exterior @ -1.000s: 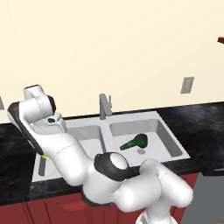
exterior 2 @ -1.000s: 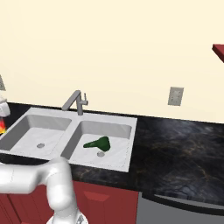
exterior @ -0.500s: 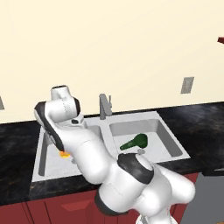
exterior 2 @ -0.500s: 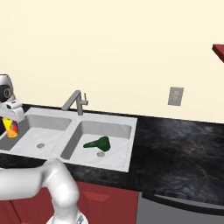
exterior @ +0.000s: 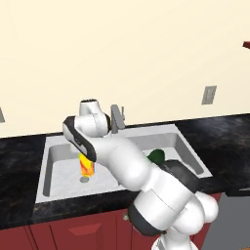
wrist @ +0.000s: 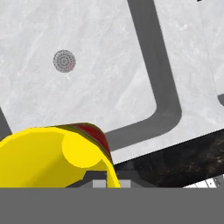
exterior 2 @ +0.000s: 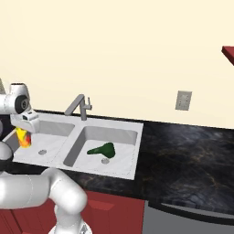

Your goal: Move any existing items from the left basin to the right basin for drying. Then move the cup from the counter to the left basin of the sink for washing.

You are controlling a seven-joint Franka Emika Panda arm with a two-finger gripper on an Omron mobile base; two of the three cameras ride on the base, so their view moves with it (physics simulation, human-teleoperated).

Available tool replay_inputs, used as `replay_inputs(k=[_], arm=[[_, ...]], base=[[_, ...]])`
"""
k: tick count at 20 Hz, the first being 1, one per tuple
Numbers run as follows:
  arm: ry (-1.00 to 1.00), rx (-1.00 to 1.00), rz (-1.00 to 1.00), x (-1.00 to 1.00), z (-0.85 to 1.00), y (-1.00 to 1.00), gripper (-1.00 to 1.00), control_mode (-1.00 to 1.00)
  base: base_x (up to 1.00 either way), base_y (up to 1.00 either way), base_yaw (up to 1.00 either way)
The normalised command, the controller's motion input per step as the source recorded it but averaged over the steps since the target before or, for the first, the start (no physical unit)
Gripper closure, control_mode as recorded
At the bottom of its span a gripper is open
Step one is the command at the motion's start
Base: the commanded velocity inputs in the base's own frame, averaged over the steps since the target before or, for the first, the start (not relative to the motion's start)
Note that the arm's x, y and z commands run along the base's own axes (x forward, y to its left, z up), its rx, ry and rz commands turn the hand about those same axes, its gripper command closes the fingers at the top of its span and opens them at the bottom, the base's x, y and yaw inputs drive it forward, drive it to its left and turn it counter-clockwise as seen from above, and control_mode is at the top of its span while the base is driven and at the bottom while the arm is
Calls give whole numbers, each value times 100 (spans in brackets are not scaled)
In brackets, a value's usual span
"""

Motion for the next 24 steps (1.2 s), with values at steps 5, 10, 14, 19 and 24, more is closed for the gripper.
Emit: replay_inputs(k=[5, 10, 14, 19, 24], arm=[[-1, 0, 0, 3, -21, -28, 100, -100], [0, 0, 0, 6, -24, -12, 100, -100], [0, 0, 0, 9, -25, -2, 100, -100], [0, 0, 0, 11, -24, 0, 100, -100], [0, 0, 0, 9, -19, 0, 100, -100]], base=[[0, 0, 0], [0, 0, 0], [0, 0, 0], [0, 0, 0], [0, 0, 0]])
